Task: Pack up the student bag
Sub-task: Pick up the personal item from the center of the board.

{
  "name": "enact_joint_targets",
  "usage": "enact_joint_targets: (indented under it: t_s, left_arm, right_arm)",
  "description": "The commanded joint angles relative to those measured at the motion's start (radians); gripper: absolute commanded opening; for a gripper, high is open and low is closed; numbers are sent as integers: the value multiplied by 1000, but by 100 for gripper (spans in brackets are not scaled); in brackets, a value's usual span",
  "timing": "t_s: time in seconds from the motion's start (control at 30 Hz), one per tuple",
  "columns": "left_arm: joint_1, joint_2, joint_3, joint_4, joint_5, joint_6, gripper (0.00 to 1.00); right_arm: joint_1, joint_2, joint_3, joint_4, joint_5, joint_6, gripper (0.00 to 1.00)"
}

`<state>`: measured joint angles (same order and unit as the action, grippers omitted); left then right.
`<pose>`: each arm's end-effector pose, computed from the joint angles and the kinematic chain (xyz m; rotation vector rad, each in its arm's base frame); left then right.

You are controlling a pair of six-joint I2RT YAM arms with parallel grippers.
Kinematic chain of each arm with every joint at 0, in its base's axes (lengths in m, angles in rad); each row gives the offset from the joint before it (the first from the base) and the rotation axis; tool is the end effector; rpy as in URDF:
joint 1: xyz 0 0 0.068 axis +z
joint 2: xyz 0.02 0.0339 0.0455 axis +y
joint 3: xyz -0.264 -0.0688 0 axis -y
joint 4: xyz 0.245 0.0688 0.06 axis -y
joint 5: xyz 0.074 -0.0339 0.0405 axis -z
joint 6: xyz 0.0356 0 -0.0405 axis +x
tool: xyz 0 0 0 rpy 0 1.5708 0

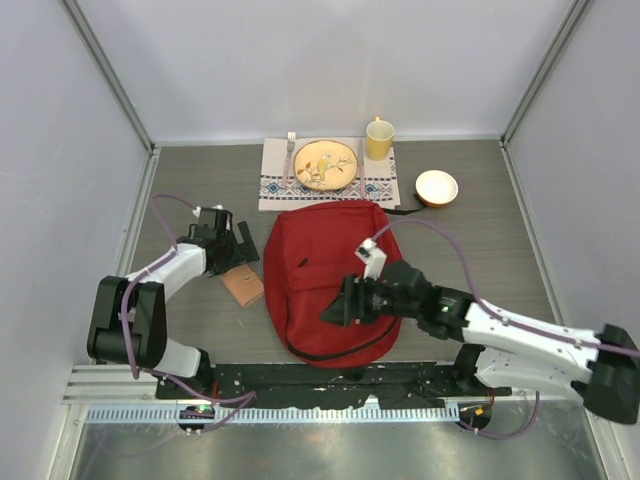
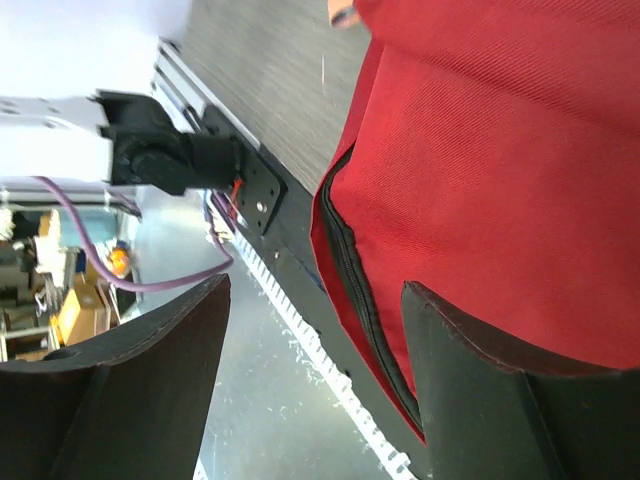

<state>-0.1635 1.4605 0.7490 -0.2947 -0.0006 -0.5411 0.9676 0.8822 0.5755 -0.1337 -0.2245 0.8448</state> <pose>0.2707 -0.0446 0.1688 -0.4881 2.5532 -0.2594 0.1082 0.1711 0.2542 -0.3026 2.2660 1.2970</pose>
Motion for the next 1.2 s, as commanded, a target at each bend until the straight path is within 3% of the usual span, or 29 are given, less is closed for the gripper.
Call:
enact_joint_targets:
  t_s: [0.0, 0.27, 0.47, 0.67, 0.9, 1.17]
  left_arm:
    - [-1, -69, -34, -30, 31, -86, 98]
    - [-1, -173, -112, -129, -54, -203, 98]
    - [1, -258, -125, -233, -166, -234, 99]
    - [4, -310, -140, -268, -190, -266, 100]
    - [56, -296, -112, -210, -112, -226, 100]
    - [204, -215, -83, -147, 135, -161, 100]
  right_arm:
    - [132, 196, 76, 222, 177, 56, 72]
    - [301, 622, 348, 287, 272, 20, 68]
    - [330, 774, 451, 301, 321, 89, 65]
    - [336, 914, 524, 338, 394, 120, 59]
    - [342, 1017, 576, 350, 606, 175, 60]
    - [341, 1155, 662, 321, 697, 286, 60]
